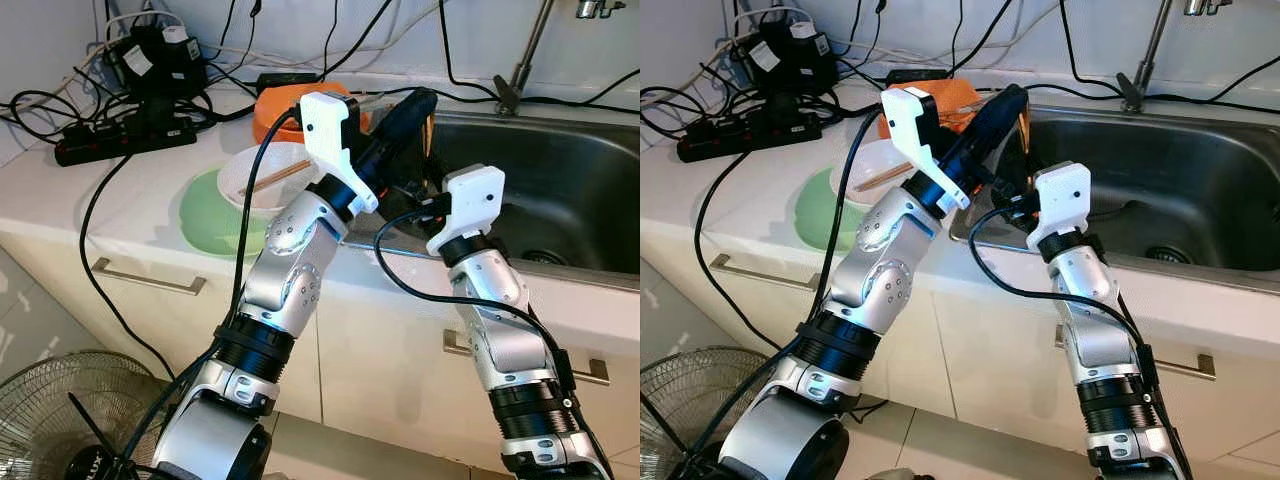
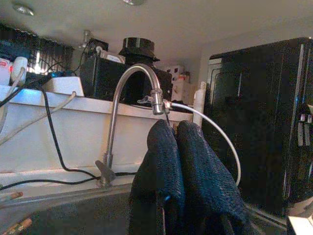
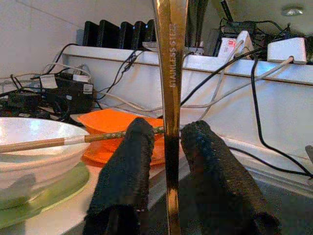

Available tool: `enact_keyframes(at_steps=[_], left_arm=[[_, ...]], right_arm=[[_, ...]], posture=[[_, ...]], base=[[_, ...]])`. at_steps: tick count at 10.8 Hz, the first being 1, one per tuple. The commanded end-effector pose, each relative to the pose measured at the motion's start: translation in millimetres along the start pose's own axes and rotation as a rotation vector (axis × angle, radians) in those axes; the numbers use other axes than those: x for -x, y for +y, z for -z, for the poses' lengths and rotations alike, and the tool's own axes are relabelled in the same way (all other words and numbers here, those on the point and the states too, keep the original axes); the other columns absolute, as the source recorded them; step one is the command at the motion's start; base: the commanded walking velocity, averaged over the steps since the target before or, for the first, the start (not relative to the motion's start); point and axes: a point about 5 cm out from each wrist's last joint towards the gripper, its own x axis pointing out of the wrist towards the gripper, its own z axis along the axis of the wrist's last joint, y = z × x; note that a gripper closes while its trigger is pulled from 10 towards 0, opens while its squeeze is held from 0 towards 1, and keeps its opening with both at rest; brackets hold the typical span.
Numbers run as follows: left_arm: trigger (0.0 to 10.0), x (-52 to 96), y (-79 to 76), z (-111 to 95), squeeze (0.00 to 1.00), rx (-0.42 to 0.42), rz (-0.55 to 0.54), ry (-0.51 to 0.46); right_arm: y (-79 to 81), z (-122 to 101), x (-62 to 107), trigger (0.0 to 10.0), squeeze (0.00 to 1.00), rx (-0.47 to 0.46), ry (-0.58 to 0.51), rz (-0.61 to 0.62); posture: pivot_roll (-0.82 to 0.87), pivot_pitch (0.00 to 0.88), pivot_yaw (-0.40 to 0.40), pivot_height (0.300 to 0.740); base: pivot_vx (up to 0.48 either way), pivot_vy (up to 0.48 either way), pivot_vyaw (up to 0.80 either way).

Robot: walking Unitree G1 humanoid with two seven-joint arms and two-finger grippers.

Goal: Kitchen organization

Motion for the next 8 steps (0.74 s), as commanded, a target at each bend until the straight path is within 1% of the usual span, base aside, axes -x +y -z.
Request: enact_keyframes(at_steps=[1, 6, 7, 8], left_arm=[[10.0, -6.5, -17.9, 4.2, 0.00, 0.051, 0.029, -0.033], [10.0, -6.5, -15.5, 5.4, 0.00, 0.025, 0.015, -0.020], [10.0, -6.2, -14.2, 6.7, 1.00, 0.017, 0.003, -0.016], [10.0, -5.8, -13.3, 7.7, 1.00, 0.021, -0.005, -0.013]], right_arm=[[0.1, -2.6, -2.3, 0.0, 0.00, 0.001, -0.016, 0.003], [1.3, 0.8, -0.9, 0.0, 0.00, 0.002, -0.005, -0.003], [2.2, 1.4, -0.7, 0.0, 0.00, 0.006, -0.001, -0.009], [2.6, 1.8, -0.6, 0.0, 0.00, 0.010, 0.001, -0.014]], posture=[[0.03, 0.000, 0.096, 0.740], [0.03, 0.000, 0.094, 0.740], [0.03, 0.000, 0.094, 0.740], [0.03, 0.000, 0.093, 0.740]], base=[[0.000, 0.000, 0.00], [0.000, 0.000, 0.00], [0.000, 0.000, 0.00], [0.000, 0.000, 0.00]])
